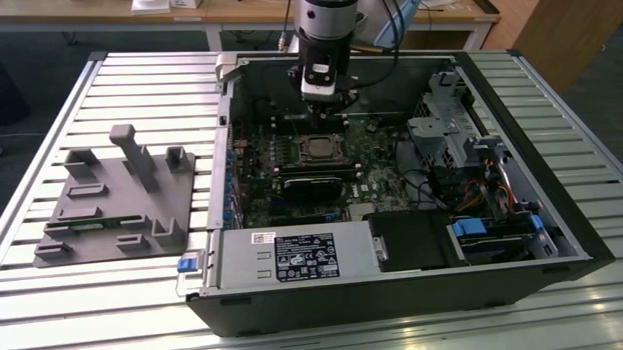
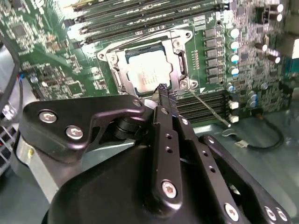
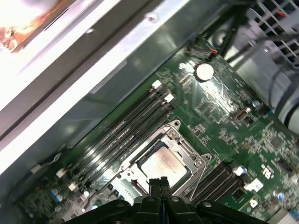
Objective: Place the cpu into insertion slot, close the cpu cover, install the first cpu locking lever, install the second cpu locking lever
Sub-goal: 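Install the first cpu locking lever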
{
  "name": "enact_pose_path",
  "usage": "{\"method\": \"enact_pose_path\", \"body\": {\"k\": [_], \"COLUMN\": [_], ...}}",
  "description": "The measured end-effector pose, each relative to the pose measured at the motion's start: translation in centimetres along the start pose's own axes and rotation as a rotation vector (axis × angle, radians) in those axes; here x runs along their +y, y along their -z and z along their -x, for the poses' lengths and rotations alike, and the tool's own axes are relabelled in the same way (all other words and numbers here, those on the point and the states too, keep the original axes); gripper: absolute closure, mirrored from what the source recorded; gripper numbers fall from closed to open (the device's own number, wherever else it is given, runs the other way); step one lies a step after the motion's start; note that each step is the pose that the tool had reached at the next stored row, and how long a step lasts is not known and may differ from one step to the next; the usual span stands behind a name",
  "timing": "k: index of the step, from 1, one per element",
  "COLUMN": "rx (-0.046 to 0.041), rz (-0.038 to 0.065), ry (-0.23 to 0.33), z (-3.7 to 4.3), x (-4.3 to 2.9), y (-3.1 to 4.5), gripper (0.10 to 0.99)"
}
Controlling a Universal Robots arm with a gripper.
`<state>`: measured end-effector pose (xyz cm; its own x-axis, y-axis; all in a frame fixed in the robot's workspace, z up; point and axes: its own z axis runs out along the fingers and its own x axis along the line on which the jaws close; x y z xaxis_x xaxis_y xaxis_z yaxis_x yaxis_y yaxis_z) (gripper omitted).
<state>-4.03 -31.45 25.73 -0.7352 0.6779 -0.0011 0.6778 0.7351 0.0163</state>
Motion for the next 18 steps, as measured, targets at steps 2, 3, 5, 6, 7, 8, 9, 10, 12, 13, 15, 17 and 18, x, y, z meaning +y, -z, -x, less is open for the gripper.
{"method": "enact_pose_path", "body": {"k": [2,3,5,6,7,8,9,10,12,13,15,17,18], "rx": [0.0006,0.0009,0.0014,0.0018,0.0021,0.0024,0.0027,0.0029,0.0035,0.0039,0.0044,0.0050,0.0053], "rz": [0.000,0.000,0.000,0.000,0.000,0.000,0.000,0.000,0.000,0.000,0.000,0.000,0.000], "ry": [0.036,0.054,0.090,0.109,0.128,0.145,0.163,0.181,0.217,0.236,0.272,0.309,0.327], "z": [0.00,0.00,0.00,0.00,0.00,0.00,0.00,0.00,0.00,0.00,0.00,0.00,0.00], "x": [0.00,0.00,0.00,0.00,0.00,0.00,0.00,0.00,0.00,0.00,0.00,0.00,0.00], "y": [-0.01,-0.01,-0.02,-0.03,-0.03,-0.04,-0.04,-0.04,-0.05,-0.05,-0.06,-0.07,-0.08], "gripper": [0.980,0.980,0.980,0.980,0.980,0.980,0.980,0.980,0.980,0.980,0.980,0.980,0.980]}}
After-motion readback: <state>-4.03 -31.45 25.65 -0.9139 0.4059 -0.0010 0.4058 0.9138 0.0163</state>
